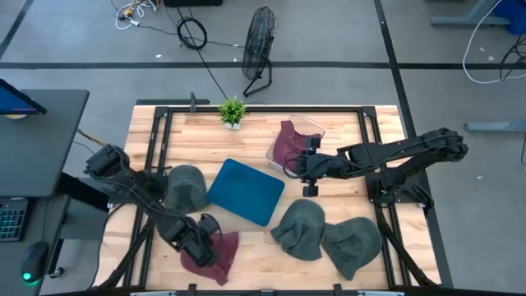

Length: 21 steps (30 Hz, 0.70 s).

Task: Pick & Place hat
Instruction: Put the dark red cap into the transparent bin

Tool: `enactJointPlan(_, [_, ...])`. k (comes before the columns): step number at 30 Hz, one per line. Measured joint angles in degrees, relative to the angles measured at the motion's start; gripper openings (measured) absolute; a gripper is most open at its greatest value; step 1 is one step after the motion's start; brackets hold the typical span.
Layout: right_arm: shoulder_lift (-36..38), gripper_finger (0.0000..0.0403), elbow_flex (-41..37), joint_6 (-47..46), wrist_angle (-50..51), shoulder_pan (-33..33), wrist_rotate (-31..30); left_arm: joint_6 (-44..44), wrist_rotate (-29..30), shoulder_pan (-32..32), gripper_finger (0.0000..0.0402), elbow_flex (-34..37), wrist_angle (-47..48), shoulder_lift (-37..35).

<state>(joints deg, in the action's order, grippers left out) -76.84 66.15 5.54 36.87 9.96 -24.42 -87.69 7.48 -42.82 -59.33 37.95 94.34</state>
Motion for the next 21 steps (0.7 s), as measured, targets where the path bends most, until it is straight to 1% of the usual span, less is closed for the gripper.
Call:
enactJointPlan(4, [0.0, 0.016, 0.0, -0.4, -3.2, 0.0, 0.0, -0.5, 0.3, 1.7, 0.0005, -2.3, 3.7, -0.3])
enactJointPlan(7, [0.0, 0.016, 0.0, 1.0, -5.1, 0.0, 0.0, -0.1, 2.8, 2.5, 0.0005, -7.6, 12.2, -0.3])
enactJointPlan(13, [0.0, 0.016, 0.0, 2.9, -6.5, 0.0, 0.0, 3.3, 13.0, 4.3, 0.0005, -21.4, 29.8, -0.3])
enactJointPlan(15, [0.0, 0.016, 0.0, 3.5, -6.4, 0.0, 0.0, 5.7, 16.0, 5.5, 0.0004, -25.2, 34.9, -0.4])
enactJointPlan(18, [0.0, 0.016, 0.0, 4.8, -6.8, 0.0, 0.0, 10.0, 20.2, 8.3, 0.0004, -29.0, 39.2, -0.4])
enactJointPlan(21, [0.0, 0.016, 0.0, 5.7, -8.1, 0.0, 0.1, 14.9, 23.9, 12.3, 0.0004, -30.7, 40.0, -0.4])
